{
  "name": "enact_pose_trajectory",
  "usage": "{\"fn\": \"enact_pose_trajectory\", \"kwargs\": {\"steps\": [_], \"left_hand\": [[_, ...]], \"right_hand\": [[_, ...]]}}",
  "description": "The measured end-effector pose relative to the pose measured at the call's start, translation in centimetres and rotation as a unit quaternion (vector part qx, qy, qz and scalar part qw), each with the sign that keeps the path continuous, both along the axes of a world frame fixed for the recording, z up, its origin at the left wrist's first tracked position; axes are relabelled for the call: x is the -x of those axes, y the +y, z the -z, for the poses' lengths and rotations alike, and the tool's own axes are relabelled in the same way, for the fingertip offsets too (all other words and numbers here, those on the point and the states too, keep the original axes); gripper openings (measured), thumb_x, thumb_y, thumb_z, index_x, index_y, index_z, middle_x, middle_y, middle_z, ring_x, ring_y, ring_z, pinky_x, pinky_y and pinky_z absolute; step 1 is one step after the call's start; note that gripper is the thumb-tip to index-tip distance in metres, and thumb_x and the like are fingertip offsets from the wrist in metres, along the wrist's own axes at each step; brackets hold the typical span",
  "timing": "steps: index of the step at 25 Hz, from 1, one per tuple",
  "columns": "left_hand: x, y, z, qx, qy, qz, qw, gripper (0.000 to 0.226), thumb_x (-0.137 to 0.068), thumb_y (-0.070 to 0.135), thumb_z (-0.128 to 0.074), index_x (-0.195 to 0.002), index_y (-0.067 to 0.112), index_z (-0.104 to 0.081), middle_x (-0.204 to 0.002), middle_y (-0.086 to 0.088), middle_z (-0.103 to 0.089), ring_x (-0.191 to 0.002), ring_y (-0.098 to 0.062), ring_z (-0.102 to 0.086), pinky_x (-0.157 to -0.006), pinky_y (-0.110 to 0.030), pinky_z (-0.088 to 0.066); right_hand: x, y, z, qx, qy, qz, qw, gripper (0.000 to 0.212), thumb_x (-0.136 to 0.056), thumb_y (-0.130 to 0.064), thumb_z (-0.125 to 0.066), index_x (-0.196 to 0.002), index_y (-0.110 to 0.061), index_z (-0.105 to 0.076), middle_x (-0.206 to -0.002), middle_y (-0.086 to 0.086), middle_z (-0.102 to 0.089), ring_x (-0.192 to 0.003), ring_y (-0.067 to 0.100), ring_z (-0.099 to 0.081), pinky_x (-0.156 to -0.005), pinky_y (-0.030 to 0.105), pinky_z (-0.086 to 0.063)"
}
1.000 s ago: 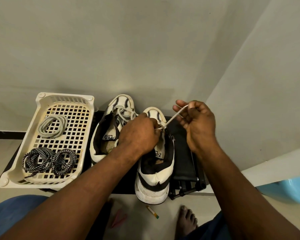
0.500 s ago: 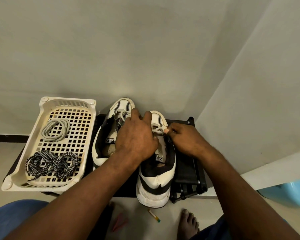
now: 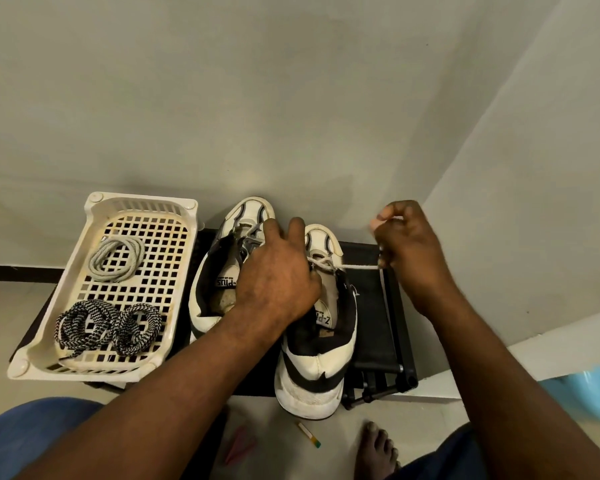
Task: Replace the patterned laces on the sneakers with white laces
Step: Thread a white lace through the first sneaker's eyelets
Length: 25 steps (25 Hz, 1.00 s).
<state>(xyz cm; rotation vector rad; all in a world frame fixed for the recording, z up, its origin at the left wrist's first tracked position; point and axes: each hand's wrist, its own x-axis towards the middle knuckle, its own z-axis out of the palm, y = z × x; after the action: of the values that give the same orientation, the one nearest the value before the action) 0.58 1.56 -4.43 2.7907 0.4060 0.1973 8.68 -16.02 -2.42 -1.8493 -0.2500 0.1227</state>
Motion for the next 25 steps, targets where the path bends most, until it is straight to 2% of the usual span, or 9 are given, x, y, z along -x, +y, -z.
{"fn": "enact_pose_trajectory", "kwargs": {"steps": [2, 7, 10, 13, 15, 18, 20, 23, 25], "left_hand": [[0.0, 0.2, -0.1, -0.017, -0.004, 0.004, 1.0, 0.074, -0.087, 0.045, -0.073, -0.144, 0.025, -0.031, -0.145, -0.015, -0.034, -0.094, -0.035, -0.067, -0.063, -0.033, -0.043], [-0.1, 0.5, 0.2, 0.008, -0.008, 0.014, 1.0, 0.081, -0.086, 0.042, -0.076, -0.151, 0.029, -0.029, -0.161, -0.012, -0.021, -0.102, -0.04, -0.068, -0.07, -0.036, -0.053], [0.0, 0.7, 0.2, 0.002, -0.007, 0.016, 1.0, 0.084, -0.086, 0.043, -0.076, -0.151, 0.03, -0.026, -0.163, -0.012, -0.018, -0.104, -0.042, -0.068, -0.071, -0.038, -0.056], [-0.1, 0.9, 0.0, 0.0, 0.009, 0.018, 1.0, 0.082, -0.088, 0.043, -0.074, -0.152, 0.03, -0.025, -0.156, -0.013, -0.031, -0.109, -0.04, -0.066, -0.073, -0.039, -0.055], [-0.3, 0.9, 0.1, -0.007, 0.021, 0.021, 1.0, 0.069, -0.091, 0.044, -0.068, -0.147, 0.026, -0.032, -0.136, -0.012, -0.053, -0.107, -0.036, -0.066, -0.073, -0.04, -0.053], [-0.3, 0.7, 0.1, -0.03, 0.037, 0.016, 0.999, 0.048, -0.093, 0.047, -0.061, -0.129, 0.017, -0.054, -0.109, -0.009, -0.068, -0.1, -0.032, -0.068, -0.07, -0.036, -0.047], [-0.3, 0.5, -0.1, -0.037, 0.035, 0.016, 0.999, 0.046, -0.094, 0.049, -0.06, -0.126, 0.016, -0.058, -0.112, -0.009, -0.066, -0.101, -0.032, -0.067, -0.071, -0.037, -0.049], [-0.3, 0.3, -0.2, -0.056, 0.03, 0.016, 0.998, 0.046, -0.095, 0.049, -0.058, -0.128, 0.016, -0.059, -0.12, -0.008, -0.059, -0.102, -0.033, -0.067, -0.073, -0.039, -0.052], [-0.3, 0.3, -0.2, -0.065, 0.031, 0.032, 0.997, 0.039, -0.096, 0.047, -0.056, -0.119, 0.017, -0.066, -0.108, -0.006, -0.064, -0.096, -0.029, -0.067, -0.07, -0.036, -0.048]], "right_hand": [[0.1, 0.3, 1.8, 0.28, -0.049, -0.073, 0.956, 0.013, -0.099, -0.033, -0.067, -0.11, -0.029, -0.061, -0.089, -0.005, -0.067, -0.08, 0.015, -0.064, -0.07, 0.033, -0.051], [-0.1, 1.0, 3.1, 0.373, -0.052, -0.17, 0.911, 0.015, -0.103, -0.023, -0.061, -0.09, -0.028, -0.066, -0.092, -0.003, -0.067, -0.085, 0.021, -0.063, -0.083, 0.042, -0.056], [0.1, 0.8, 1.4, 0.07, -0.013, -0.15, 0.986, 0.017, -0.103, -0.012, -0.06, -0.087, -0.016, -0.067, -0.106, 0.003, -0.072, -0.098, 0.023, -0.07, -0.088, 0.044, -0.059], [0.2, -0.5, -1.0, -0.388, 0.106, -0.165, 0.901, 0.018, -0.106, -0.012, -0.044, -0.092, -0.011, -0.055, -0.104, 0.009, -0.07, -0.09, 0.026, -0.071, -0.096, 0.041, -0.056], [-0.1, -1.1, -1.6, -0.441, 0.135, -0.113, 0.88, 0.014, -0.1, -0.019, -0.045, -0.089, -0.014, -0.053, -0.083, 0.005, -0.062, -0.058, 0.017, -0.054, -0.083, 0.04, -0.056], [-0.9, -1.4, 0.1, -0.014, 0.022, -0.003, 1.0, 0.018, -0.088, -0.028, -0.064, -0.105, -0.023, -0.059, -0.079, 0.001, -0.066, -0.06, 0.019, -0.057, -0.064, 0.032, -0.053], [-0.5, -0.8, 2.0, 0.279, -0.049, -0.082, 0.955, 0.029, -0.091, -0.036, -0.073, -0.118, -0.037, -0.062, -0.086, -0.006, -0.068, -0.077, 0.011, -0.065, -0.07, 0.031, -0.053], [0.3, 0.9, 3.0, 0.339, -0.09, -0.151, 0.924, 0.007, -0.099, -0.036, -0.066, -0.096, -0.031, -0.07, -0.083, -0.009, -0.068, -0.077, 0.01, -0.063, -0.072, 0.036, -0.054], [0.2, 1.2, 2.8, 0.342, -0.107, -0.121, 0.926, 0.029, -0.103, -0.039, -0.061, -0.077, -0.026, -0.064, -0.078, -0.007, -0.065, -0.072, 0.011, -0.06, -0.068, 0.035, -0.049]]}}
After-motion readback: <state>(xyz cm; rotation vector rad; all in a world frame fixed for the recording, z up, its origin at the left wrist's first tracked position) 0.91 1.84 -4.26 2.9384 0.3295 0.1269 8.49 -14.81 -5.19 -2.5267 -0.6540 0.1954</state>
